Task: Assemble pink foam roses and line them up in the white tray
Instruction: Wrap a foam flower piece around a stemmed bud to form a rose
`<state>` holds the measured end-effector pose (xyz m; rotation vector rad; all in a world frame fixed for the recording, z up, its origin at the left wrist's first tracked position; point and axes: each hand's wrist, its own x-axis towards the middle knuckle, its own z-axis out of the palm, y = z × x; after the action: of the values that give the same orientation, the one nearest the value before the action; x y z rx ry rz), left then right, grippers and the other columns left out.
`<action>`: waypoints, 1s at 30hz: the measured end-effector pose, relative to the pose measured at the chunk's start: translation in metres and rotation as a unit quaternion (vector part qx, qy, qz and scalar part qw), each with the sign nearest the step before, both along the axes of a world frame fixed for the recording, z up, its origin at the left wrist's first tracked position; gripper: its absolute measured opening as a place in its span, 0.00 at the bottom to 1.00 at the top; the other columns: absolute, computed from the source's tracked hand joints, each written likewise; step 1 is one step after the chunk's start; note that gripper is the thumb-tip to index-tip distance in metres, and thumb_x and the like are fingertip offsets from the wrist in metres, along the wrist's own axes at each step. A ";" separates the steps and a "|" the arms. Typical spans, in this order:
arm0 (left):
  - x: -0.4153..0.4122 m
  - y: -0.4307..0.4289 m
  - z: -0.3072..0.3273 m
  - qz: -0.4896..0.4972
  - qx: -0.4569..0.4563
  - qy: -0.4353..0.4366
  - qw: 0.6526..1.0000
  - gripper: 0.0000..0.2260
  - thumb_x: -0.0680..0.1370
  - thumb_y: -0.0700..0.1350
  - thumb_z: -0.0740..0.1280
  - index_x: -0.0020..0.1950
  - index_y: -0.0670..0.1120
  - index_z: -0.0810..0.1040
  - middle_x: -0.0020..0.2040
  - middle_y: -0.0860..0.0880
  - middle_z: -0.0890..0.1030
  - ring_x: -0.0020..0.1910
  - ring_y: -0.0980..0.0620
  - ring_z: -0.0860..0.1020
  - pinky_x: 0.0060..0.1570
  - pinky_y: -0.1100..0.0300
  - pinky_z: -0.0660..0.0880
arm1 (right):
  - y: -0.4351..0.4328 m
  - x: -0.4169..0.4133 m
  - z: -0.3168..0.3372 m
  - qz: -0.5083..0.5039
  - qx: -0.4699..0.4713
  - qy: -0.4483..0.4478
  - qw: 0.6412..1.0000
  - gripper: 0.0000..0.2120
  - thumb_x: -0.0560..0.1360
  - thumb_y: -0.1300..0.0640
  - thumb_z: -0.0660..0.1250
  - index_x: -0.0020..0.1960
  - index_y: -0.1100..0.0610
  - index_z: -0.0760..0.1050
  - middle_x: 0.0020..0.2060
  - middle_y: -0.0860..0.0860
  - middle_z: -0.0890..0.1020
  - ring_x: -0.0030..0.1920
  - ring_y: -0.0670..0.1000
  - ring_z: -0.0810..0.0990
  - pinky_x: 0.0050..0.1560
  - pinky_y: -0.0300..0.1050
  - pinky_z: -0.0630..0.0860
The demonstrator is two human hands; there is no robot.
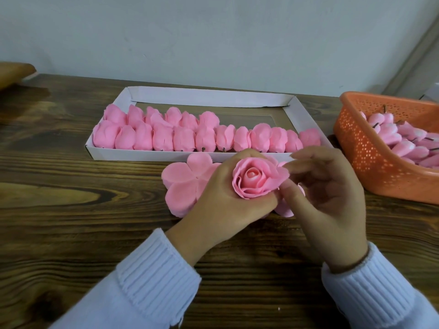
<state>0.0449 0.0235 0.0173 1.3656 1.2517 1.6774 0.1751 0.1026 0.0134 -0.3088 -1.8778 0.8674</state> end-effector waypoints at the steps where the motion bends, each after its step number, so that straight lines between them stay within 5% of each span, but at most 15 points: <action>1: 0.000 0.000 0.000 0.005 0.006 0.000 1.000 0.12 0.71 0.33 0.72 0.43 0.51 0.77 0.35 0.47 0.79 0.33 0.57 0.77 0.32 0.64 0.76 | 0.000 -0.001 -0.001 0.005 -0.016 0.007 1.000 0.14 0.71 0.60 0.68 0.54 0.48 0.71 0.42 0.45 0.82 0.41 0.48 0.82 0.41 0.47 0.78; 5: 0.002 -0.001 0.000 0.023 0.015 -0.007 1.000 0.08 0.69 0.35 0.71 0.40 0.48 0.76 0.35 0.42 0.78 0.33 0.53 0.77 0.33 0.59 0.77 | -0.003 -0.004 -0.002 0.026 -0.113 0.046 0.992 0.08 0.72 0.58 0.66 0.50 0.53 0.71 0.40 0.46 0.80 0.40 0.46 0.79 0.40 0.38 0.76; 8: 0.002 -0.002 0.001 0.038 0.022 -0.021 0.999 0.09 0.68 0.34 0.70 0.40 0.48 0.75 0.34 0.55 0.79 0.34 0.59 0.77 0.33 0.64 0.76 | -0.004 -0.006 -0.003 0.027 -0.239 0.019 0.971 0.01 0.75 0.58 0.63 0.45 0.54 0.74 0.34 0.50 0.78 0.32 0.51 0.75 0.27 0.39 0.69; 10: 0.002 -0.003 0.002 0.027 0.035 -0.030 0.999 0.12 0.68 0.33 0.70 0.44 0.47 0.73 0.35 0.58 0.79 0.32 0.61 0.78 0.31 0.66 0.76 | -0.003 -0.006 -0.006 0.056 -0.316 -0.047 0.946 0.07 0.78 0.59 0.60 0.42 0.56 0.74 0.28 0.53 0.76 0.27 0.56 0.71 0.23 0.37 0.61; 14: 0.002 -0.005 0.004 0.046 0.042 -0.002 0.998 0.23 0.67 0.34 0.74 0.56 0.52 0.72 0.42 0.55 0.80 0.34 0.60 0.79 0.34 0.65 0.78 | -0.009 -0.007 -0.003 0.211 -0.408 -0.102 0.882 0.09 0.78 0.61 0.60 0.42 0.67 0.70 0.22 0.50 0.76 0.18 0.43 0.69 0.19 0.28 0.56; 17: 0.002 -0.005 0.006 0.032 0.024 -0.016 0.999 0.19 0.68 0.38 0.73 0.57 0.52 0.75 0.40 0.50 0.80 0.26 0.48 0.77 0.28 0.53 0.78 | -0.010 -0.007 -0.001 0.245 -0.446 -0.106 0.855 0.07 0.76 0.61 0.61 0.43 0.66 0.69 0.21 0.49 0.75 0.17 0.42 0.69 0.18 0.28 0.53; 22: 0.005 -0.007 0.004 0.012 0.020 -0.046 0.999 0.12 0.70 0.37 0.71 0.51 0.48 0.78 0.34 0.49 0.80 0.20 0.52 0.74 0.24 0.52 0.77 | -0.010 -0.010 -0.002 0.270 -0.476 -0.120 0.829 0.12 0.77 0.60 0.61 0.38 0.66 0.70 0.22 0.58 0.71 0.16 0.43 0.64 0.19 0.28 0.53; 24: 0.006 -0.006 0.004 0.013 0.024 -0.049 0.998 0.15 0.69 0.37 0.73 0.53 0.50 0.77 0.36 0.49 0.80 0.21 0.48 0.75 0.24 0.56 0.77 | -0.011 -0.010 -0.003 0.280 -0.492 -0.108 0.817 0.13 0.73 0.58 0.64 0.34 0.66 0.72 0.25 0.62 0.66 0.19 0.46 0.59 0.19 0.29 0.53; 27: 0.006 -0.005 0.003 0.034 0.051 -0.078 0.995 0.24 0.67 0.41 0.74 0.60 0.54 0.73 0.41 0.50 0.79 0.28 0.38 0.76 0.27 0.56 0.78 | -0.009 -0.010 -0.005 0.280 -0.521 -0.088 0.802 0.13 0.74 0.60 0.63 0.31 0.61 0.75 0.26 0.57 0.70 0.19 0.44 0.63 0.18 0.29 0.55; 30: 0.004 -0.003 0.003 0.028 0.078 -0.108 0.991 0.26 0.67 0.39 0.72 0.63 0.51 0.71 0.40 0.48 0.77 0.29 0.48 0.76 0.25 0.55 0.77 | -0.009 -0.011 -0.004 0.279 -0.534 -0.083 0.793 0.13 0.74 0.61 0.59 0.32 0.61 0.75 0.26 0.54 0.72 0.20 0.44 0.64 0.18 0.29 0.56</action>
<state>0.0488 0.0205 0.0203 1.2089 1.0623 1.9395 0.1641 0.0937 0.0095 -0.5197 -1.4309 2.3631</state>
